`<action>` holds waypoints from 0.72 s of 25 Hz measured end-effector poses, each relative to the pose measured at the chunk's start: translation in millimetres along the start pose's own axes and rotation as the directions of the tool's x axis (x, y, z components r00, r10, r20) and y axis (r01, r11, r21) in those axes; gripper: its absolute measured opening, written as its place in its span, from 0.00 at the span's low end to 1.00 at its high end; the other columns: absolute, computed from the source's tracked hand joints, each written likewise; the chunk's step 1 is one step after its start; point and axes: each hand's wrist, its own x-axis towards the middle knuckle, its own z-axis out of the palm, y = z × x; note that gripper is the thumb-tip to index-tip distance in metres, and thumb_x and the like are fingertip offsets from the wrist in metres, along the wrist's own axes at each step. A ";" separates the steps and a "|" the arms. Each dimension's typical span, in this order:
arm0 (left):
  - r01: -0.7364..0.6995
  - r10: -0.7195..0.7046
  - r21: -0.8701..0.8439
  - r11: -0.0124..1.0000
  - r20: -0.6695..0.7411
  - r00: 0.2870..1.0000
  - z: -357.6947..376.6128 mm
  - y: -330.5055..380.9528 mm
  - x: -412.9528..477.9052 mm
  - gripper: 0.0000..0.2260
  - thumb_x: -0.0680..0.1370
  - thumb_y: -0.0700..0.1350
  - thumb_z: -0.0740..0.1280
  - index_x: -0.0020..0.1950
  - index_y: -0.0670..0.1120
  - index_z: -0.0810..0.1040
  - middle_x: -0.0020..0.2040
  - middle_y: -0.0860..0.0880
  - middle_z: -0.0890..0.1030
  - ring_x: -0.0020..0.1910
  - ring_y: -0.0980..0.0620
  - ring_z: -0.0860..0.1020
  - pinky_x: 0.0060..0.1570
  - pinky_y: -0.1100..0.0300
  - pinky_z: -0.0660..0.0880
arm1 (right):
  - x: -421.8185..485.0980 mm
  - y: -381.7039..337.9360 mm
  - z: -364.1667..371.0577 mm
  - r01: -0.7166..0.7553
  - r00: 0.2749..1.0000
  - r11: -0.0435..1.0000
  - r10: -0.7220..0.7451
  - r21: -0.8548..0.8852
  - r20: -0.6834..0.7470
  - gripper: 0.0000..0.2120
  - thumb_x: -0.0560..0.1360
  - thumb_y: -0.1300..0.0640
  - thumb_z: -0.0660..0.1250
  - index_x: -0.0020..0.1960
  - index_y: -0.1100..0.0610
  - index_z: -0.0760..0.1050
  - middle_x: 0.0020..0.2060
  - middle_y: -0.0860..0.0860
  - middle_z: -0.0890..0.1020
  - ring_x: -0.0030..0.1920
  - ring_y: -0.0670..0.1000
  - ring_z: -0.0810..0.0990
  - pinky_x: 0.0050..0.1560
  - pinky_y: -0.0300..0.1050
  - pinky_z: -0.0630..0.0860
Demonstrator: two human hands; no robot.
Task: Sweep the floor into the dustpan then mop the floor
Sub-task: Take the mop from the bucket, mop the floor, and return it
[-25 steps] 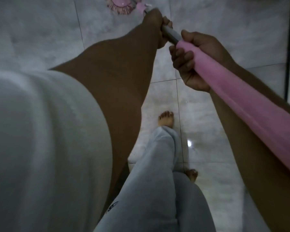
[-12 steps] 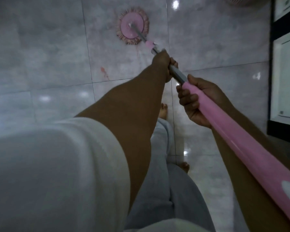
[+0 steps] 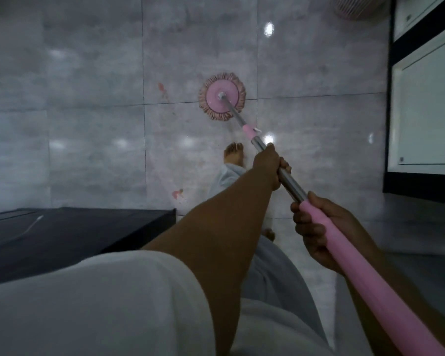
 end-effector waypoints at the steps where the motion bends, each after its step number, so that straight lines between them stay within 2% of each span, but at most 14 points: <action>1: 0.015 -0.015 -0.001 1.000 0.004 1.000 -2.9 -7.9 -2.5 0.15 0.82 0.54 0.58 0.41 0.45 0.67 0.18 0.50 0.66 0.14 0.53 0.67 0.19 0.68 0.68 | -4.4 5.5 -1.7 -0.001 1.000 1.000 0.001 0.004 -0.006 0.14 0.72 0.49 0.64 0.46 0.61 0.74 0.28 0.49 0.72 0.19 0.43 0.68 0.15 0.35 0.67; 5: 0.025 -0.024 -0.053 0.998 0.023 0.999 -6.0 1.0 0.4 0.15 0.82 0.54 0.58 0.42 0.45 0.68 0.19 0.49 0.66 0.15 0.53 0.67 0.19 0.67 0.69 | 1.2 0.3 7.8 -0.001 1.000 1.000 0.001 -0.008 -0.019 0.14 0.72 0.49 0.63 0.47 0.61 0.74 0.27 0.49 0.72 0.19 0.43 0.68 0.15 0.35 0.66; 9: -0.005 0.006 -0.063 0.998 0.027 1.000 -10.7 54.4 18.9 0.14 0.82 0.55 0.58 0.47 0.44 0.69 0.22 0.49 0.67 0.17 0.53 0.67 0.19 0.66 0.71 | 33.7 -30.0 37.6 0.003 1.000 1.000 -0.003 -0.004 0.031 0.15 0.74 0.49 0.62 0.48 0.61 0.75 0.28 0.49 0.74 0.19 0.43 0.70 0.15 0.35 0.68; 12: -0.039 0.041 -0.102 0.994 0.014 0.999 -15.6 127.8 42.4 0.14 0.83 0.54 0.57 0.46 0.44 0.68 0.25 0.48 0.66 0.16 0.53 0.67 0.19 0.67 0.70 | 76.8 -71.5 80.1 0.002 0.998 0.999 0.001 -0.045 0.061 0.15 0.74 0.48 0.62 0.48 0.61 0.74 0.28 0.49 0.74 0.19 0.42 0.70 0.15 0.34 0.68; 16: -0.122 0.120 -0.122 0.985 -0.026 0.992 -20.4 241.1 68.9 0.14 0.83 0.52 0.57 0.41 0.45 0.66 0.26 0.48 0.66 0.21 0.52 0.66 0.19 0.67 0.69 | 142.7 -146.0 159.4 -0.015 0.994 0.995 0.026 -0.100 0.107 0.16 0.74 0.47 0.61 0.47 0.60 0.74 0.28 0.47 0.74 0.20 0.41 0.70 0.17 0.33 0.68; 18: -0.165 0.156 -0.193 0.967 -0.061 0.986 -20.5 309.9 84.6 0.15 0.83 0.52 0.56 0.40 0.45 0.67 0.25 0.49 0.66 0.22 0.53 0.66 0.19 0.68 0.69 | 177.0 -186.8 198.2 -0.020 0.990 0.989 0.039 -0.146 0.134 0.16 0.74 0.46 0.62 0.46 0.60 0.74 0.28 0.47 0.74 0.21 0.41 0.71 0.18 0.31 0.68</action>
